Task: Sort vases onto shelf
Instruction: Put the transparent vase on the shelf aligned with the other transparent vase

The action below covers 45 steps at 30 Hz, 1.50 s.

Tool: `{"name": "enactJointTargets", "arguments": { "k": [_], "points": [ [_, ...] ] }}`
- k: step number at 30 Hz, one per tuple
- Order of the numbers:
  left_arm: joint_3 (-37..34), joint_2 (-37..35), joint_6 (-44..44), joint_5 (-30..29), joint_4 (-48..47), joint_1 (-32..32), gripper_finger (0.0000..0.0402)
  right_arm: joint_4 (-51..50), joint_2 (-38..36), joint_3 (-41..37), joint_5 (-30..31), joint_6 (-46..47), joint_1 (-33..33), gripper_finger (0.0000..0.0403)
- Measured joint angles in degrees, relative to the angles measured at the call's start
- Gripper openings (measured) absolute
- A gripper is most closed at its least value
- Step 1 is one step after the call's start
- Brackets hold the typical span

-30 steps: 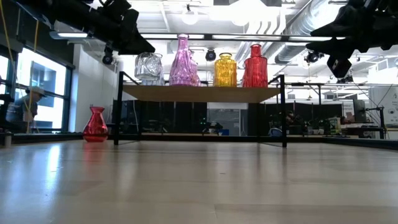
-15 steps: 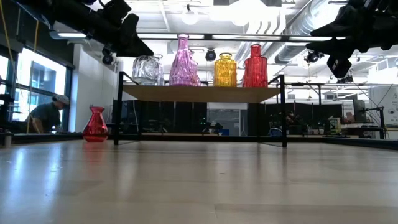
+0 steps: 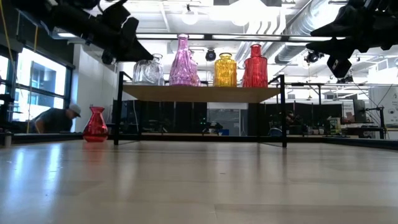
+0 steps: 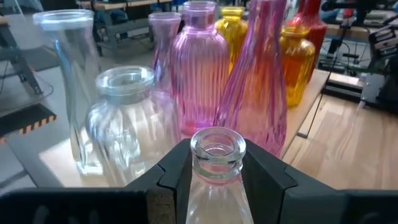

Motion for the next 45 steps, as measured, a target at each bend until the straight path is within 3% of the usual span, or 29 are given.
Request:
{"name": "enactJointTargets", "arguments": {
  "k": [33, 45],
  "points": [
    [-1.29, 0.03, 2.68, -0.43, 4.54, 0.35, 0.0104, -0.02, 0.0, 0.0, -0.01, 0.02, 0.01, 0.0103],
    [-1.29, 0.03, 1.24, -0.86, 3.4, 0.37, 0.0128, -0.02, 0.01, 0.0, -0.01, 0.0, 0.01, 0.0103]
  ]
}}
